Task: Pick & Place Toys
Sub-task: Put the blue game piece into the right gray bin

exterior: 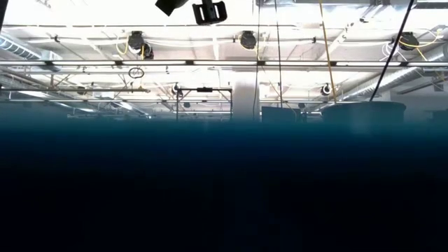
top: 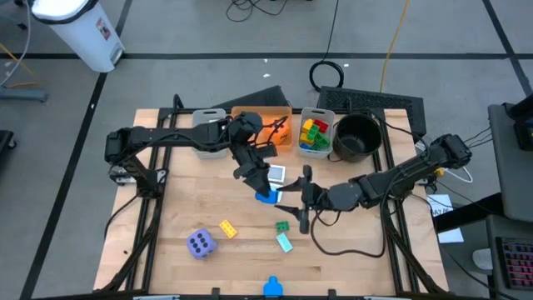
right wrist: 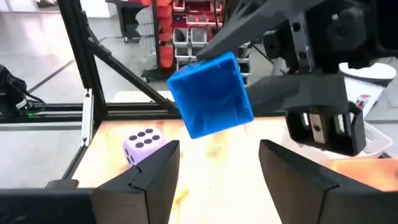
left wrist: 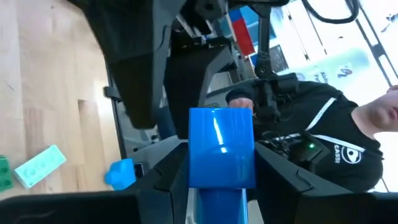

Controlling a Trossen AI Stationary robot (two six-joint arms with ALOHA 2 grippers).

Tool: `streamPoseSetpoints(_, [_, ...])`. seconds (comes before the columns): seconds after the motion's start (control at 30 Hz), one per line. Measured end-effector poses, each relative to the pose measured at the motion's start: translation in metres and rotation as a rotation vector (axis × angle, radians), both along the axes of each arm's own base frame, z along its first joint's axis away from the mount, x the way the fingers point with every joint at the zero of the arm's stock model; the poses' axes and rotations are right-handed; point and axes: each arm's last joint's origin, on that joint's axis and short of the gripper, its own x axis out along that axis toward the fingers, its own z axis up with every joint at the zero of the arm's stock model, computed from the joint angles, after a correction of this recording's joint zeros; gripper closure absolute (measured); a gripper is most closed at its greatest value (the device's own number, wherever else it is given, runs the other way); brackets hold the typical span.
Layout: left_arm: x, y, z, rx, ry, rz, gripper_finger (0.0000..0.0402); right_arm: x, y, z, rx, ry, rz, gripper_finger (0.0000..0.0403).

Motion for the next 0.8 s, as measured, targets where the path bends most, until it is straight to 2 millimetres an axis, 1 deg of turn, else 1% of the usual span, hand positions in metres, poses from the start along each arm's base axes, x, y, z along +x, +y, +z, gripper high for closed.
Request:
streamPoseSetpoints(0.07, [0.0002,-0.0002,0.0003,-0.002,0.001,0.002,0.0264,0.0001,0.0001,0.0006,-0.012,-0.005,0.003,0.0193])
streamPoseSetpoints(0.23, [0.0005,0.0000,0.0003,0.004,0.000,0.014,0.0236,0.0004,0.0002,0.0029,-0.024,-0.026,0.006,0.0193])
streamPoseSetpoints(0.3, [0.0006,0.0000,0.0003,0.004,0.000,0.015,0.0239,0.0005,0.0001,0.0029,-0.035,-0.026,0.007,0.0193])
streamPoseSetpoints(0.43, [0.0006,0.0000,0.0003,0.004,0.000,0.015,0.0263,0.0006,-0.0001,0.0030,-0.058,-0.024,0.010,0.0193])
streamPoseSetpoints(0.57, [0.0006,0.0001,0.0003,0.004,0.000,0.016,0.0264,0.0006,-0.0001,0.0039,-0.078,-0.031,0.013,0.0193])
streamPoseSetpoints(0.73, [0.0020,0.0005,-0.0014,0.008,0.008,0.031,0.0238,0.0011,0.0000,0.0081,-0.106,-0.070,0.013,0.0193])
streamPoseSetpoints(0.8, [0.0027,0.0006,-0.0024,0.009,0.012,0.034,0.0236,0.0019,-0.0017,0.0093,-0.122,-0.080,0.009,0.0193])
